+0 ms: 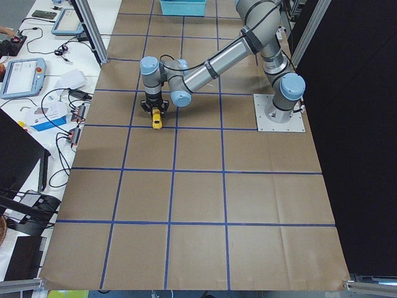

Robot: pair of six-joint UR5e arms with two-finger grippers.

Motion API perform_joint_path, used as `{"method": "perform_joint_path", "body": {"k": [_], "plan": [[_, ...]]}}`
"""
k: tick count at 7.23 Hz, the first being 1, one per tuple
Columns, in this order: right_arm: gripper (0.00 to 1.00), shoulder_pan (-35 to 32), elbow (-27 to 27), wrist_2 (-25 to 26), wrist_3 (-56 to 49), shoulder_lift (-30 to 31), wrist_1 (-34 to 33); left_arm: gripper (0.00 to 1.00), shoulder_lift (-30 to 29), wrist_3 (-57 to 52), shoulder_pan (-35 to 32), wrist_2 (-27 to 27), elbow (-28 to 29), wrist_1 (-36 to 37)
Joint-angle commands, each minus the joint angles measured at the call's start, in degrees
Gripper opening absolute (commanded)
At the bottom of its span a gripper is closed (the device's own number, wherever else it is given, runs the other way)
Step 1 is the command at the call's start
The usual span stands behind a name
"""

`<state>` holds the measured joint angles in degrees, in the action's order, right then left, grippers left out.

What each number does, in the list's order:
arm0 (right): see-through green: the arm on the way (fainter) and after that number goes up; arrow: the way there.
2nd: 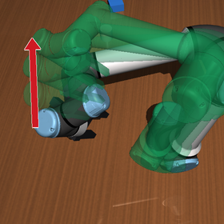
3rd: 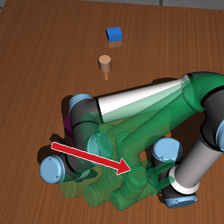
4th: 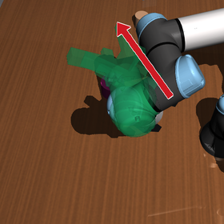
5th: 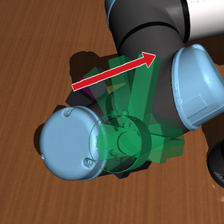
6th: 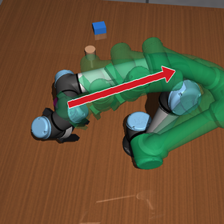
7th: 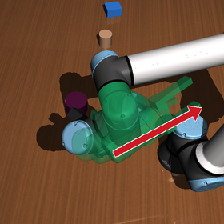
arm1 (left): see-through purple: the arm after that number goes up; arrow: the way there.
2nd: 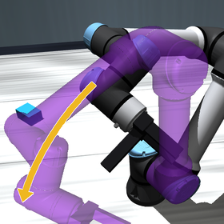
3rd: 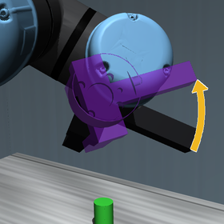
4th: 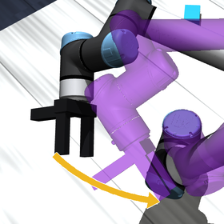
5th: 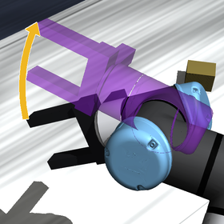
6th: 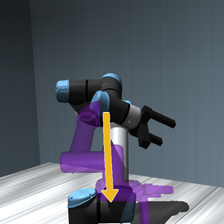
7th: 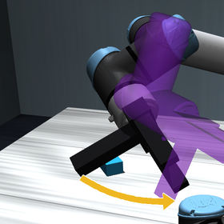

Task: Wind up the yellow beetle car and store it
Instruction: 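Keep dragging the car backward, rear first, with the left gripper, then continue pulling the car backward across the grid with the left gripper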

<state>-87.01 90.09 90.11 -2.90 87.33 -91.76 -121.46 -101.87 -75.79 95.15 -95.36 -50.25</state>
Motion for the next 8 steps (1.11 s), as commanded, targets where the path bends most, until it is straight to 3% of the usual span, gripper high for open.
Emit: {"method": "perform_joint_path", "body": {"k": [1,8], "plan": [[1.0,0.0,0.0,0.1,0.0,0.0,0.0,0.0,-0.1,-1.8,0.1,0.0,0.0,0.2],[1.0,0.0,0.0,0.1,0.0,-0.1,0.0,0.0,-0.3,-5.2,1.6,-0.1,-0.1,0.2]]}}
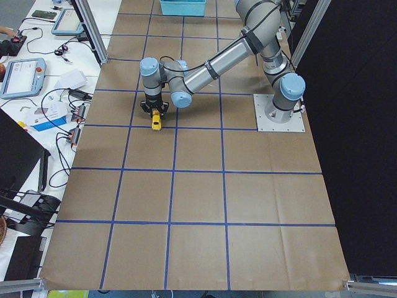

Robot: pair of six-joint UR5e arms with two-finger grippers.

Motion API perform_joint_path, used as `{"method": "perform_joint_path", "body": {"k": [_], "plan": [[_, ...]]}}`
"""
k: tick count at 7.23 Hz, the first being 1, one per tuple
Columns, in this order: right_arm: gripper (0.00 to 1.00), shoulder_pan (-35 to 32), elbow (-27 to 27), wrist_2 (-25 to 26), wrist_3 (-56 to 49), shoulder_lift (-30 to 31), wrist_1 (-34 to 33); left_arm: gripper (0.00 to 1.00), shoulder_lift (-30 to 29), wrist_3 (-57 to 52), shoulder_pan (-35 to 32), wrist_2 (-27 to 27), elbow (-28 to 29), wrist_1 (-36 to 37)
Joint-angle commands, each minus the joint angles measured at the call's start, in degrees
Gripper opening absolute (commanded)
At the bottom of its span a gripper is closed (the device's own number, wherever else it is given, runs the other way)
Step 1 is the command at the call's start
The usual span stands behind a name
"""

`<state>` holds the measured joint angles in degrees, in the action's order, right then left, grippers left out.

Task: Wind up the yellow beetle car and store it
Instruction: 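Continue pulling the car backward across the grid with the left gripper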

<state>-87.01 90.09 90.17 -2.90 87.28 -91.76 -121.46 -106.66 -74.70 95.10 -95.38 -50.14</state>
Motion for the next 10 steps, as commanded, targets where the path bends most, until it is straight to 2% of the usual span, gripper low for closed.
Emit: {"method": "perform_joint_path", "body": {"k": [1,10], "plan": [[1.0,0.1,0.0,0.0,0.0,0.0,0.0,0.0,-0.3,-0.4,0.5,-0.1,0.0,0.0],[1.0,0.0,0.0,0.0,0.0,0.0,0.1,0.0,-0.4,-2.4,1.7,-0.2,0.0,0.1]]}}
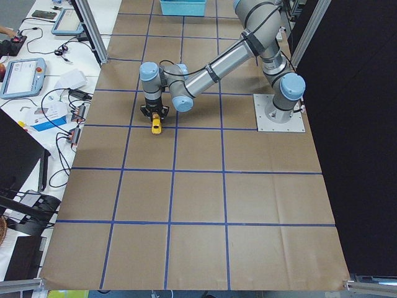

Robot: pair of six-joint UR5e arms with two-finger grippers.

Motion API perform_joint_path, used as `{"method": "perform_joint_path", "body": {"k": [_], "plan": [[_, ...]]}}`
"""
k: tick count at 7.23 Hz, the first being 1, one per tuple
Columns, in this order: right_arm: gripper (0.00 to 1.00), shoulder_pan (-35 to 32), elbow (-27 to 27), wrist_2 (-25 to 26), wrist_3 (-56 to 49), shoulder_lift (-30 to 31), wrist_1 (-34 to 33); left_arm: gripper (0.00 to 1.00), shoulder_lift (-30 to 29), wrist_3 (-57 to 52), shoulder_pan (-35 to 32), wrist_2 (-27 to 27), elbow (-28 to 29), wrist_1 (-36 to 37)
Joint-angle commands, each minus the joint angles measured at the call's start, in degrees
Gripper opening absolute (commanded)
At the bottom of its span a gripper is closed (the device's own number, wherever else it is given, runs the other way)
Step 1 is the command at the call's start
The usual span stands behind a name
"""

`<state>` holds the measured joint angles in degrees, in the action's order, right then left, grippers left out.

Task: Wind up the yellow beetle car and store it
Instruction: 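Continue pulling the car backward across the grid with the left gripper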

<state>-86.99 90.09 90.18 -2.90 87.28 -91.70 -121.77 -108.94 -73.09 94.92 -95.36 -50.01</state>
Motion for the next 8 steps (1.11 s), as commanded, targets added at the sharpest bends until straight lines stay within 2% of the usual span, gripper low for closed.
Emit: {"method": "perform_joint_path", "body": {"k": [1,8], "plan": [[1.0,0.1,0.0,0.0,0.0,0.0,-0.1,0.0,0.0,-0.2,0.4,0.0,0.0,-0.1],[1.0,0.0,0.0,0.0,0.0,0.0,-0.1,0.0,-0.1,-2.3,1.5,0.1,0.1,0.0]]}}
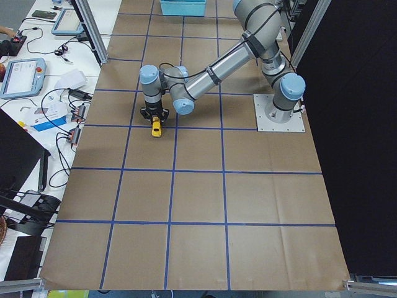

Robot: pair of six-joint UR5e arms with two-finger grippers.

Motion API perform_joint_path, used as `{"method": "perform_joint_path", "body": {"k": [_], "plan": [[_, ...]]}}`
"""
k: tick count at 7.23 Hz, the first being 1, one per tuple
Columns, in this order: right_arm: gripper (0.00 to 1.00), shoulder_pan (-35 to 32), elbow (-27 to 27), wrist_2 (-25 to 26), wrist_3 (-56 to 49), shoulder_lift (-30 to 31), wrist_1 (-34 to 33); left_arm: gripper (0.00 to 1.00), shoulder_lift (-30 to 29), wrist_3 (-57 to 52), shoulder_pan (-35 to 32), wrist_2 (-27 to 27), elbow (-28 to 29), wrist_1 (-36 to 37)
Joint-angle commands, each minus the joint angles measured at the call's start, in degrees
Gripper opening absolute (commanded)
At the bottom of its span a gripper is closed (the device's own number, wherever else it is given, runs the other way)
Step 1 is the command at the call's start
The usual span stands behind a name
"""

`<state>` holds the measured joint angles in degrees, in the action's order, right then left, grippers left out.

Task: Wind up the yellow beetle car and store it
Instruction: 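Continue pulling the car backward across the grid with the left gripper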

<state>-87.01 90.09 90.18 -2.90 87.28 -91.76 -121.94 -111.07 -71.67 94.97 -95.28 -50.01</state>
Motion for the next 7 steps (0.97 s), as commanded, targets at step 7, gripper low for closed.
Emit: {"method": "perform_joint_path", "body": {"k": [7], "plan": [[1.0,0.1,0.0,0.0,0.0,0.0,0.1,0.0,0.3,-1.3,1.8,0.0,-0.1,0.0]]}}
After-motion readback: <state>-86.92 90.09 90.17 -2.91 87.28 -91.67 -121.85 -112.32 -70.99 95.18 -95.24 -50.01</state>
